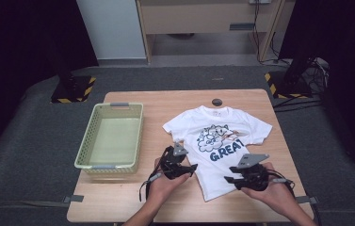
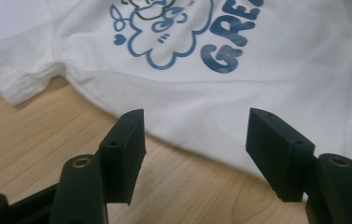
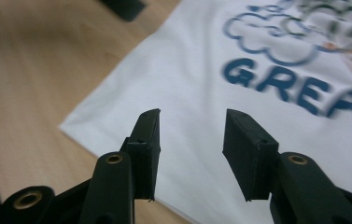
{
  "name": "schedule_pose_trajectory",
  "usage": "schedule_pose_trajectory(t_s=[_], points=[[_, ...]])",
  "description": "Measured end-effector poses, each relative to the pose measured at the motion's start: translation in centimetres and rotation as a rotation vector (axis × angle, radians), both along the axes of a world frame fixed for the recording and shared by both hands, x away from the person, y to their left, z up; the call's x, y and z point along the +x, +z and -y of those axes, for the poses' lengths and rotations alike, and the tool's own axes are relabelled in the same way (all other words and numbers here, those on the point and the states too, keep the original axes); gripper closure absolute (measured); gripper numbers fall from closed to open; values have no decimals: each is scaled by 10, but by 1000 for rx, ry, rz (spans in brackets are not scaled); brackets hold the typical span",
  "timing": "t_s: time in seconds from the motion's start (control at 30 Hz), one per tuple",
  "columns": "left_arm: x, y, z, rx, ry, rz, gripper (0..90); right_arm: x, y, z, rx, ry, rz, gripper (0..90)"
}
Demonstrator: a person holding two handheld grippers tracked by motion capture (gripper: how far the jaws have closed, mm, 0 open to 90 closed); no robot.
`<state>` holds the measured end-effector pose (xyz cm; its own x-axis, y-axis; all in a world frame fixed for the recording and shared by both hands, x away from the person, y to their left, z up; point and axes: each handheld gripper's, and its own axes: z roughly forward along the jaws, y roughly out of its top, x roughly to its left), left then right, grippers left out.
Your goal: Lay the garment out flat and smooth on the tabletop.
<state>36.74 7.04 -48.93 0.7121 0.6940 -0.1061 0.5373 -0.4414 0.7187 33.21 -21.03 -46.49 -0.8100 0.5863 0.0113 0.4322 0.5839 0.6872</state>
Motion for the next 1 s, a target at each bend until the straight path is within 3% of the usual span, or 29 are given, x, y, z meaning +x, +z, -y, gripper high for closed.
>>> schedule_pose_trajectory(t_s=[0.1, 0.2, 0.43, 0.5, 0.67, 0.8, 1.0], points=[[-6, 0, 7, 3, -21, -2, 372, 10, 5, 21, 4, -85, 11, 574], [-13, 0, 11, 10, -43, -4, 369, 20, 6, 39, -22, -156, 24, 582], [-31, -9, 22, 41, -99, -21, 340, 41, -6, 68, -56, -290, 4, 584], [-34, -13, 25, 54, -109, -29, 334, 46, -10, 74, -62, -317, -9, 637], [-38, -22, 32, 74, -132, -54, 322, 56, -21, 83, -96, -350, -52, 707], [-39, -25, 35, 86, -137, -59, 315, 58, -27, 85, -63, -352, -97, 687], [-37, -28, 35, 91, -130, -61, 314, 57, -28, 86, -44, -352, -116, 673]])
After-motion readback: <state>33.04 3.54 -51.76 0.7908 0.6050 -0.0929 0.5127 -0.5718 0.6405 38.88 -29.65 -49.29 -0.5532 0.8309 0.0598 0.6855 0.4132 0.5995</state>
